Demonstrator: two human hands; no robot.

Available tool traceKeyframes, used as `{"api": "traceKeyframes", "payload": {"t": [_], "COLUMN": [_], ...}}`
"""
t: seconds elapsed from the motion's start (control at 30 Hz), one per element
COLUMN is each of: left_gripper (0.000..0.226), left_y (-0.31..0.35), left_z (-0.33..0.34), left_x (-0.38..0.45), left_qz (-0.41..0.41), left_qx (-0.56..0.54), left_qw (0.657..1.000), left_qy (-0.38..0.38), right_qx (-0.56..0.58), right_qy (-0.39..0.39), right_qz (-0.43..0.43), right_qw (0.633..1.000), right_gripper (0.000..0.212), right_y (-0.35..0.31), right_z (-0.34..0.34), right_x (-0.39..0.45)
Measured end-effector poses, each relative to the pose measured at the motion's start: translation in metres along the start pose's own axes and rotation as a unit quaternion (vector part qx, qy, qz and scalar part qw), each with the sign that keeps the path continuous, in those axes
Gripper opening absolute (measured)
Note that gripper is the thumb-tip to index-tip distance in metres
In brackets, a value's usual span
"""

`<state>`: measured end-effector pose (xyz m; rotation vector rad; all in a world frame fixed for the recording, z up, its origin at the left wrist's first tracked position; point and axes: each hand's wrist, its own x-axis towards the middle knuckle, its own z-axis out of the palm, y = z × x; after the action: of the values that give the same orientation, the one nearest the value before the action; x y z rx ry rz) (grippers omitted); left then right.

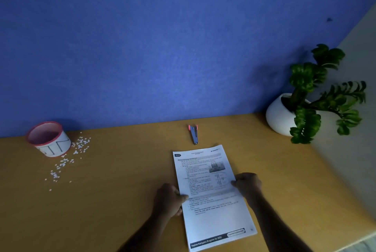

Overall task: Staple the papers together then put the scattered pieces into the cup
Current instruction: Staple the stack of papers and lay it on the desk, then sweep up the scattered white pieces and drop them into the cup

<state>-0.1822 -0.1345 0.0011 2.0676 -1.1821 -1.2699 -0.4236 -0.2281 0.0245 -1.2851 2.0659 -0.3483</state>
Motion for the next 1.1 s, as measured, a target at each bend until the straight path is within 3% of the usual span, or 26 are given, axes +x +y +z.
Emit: {"api": "traceKeyframes", "payload": {"t": [0.3, 0.43, 0.7, 0.83, 1.0, 1.1], "left_gripper": [0.040, 0.041, 0.041, 0.037, 0.033, 0.036], "left_y": [-0.014, -0.012, -0.035, -0.069, -0.123, -0.156], "left_z": [0.005, 0.002, -0.033, -0.073, -0.128, -0.161], "left_x": [0.008, 0.003, -0.006, -0.007, -0.019, -0.027], "left_qz": [-0.015, 0.015, 0.060, 0.100, 0.092, 0.108], "left_qx": [0.103, 0.160, 0.155, 0.173, 0.191, 0.245], "left_qw": [0.993, 0.984, 0.979, 0.965, 0.942, 0.906], "left_qy": [0.061, 0.081, 0.119, 0.169, 0.260, 0.328], "right_qx": [-0.084, -0.130, -0.019, 0.033, 0.054, 0.026], "right_qy": [0.025, 0.046, 0.099, 0.107, 0.083, 0.046], "right_qz": [-0.026, -0.053, -0.121, -0.182, -0.279, -0.362], "right_qw": [0.996, 0.989, 0.988, 0.977, 0.955, 0.931], "right_gripper": [0.020, 0.022, 0.029, 0.028, 0.035, 0.048], "right_y": [0.007, 0.002, -0.032, -0.059, -0.090, -0.106], "right_z": [0.002, 0.002, 0.022, 0.058, 0.108, 0.138], "right_x": [-0.003, -0.007, -0.023, -0.037, -0.062, -0.081]}}
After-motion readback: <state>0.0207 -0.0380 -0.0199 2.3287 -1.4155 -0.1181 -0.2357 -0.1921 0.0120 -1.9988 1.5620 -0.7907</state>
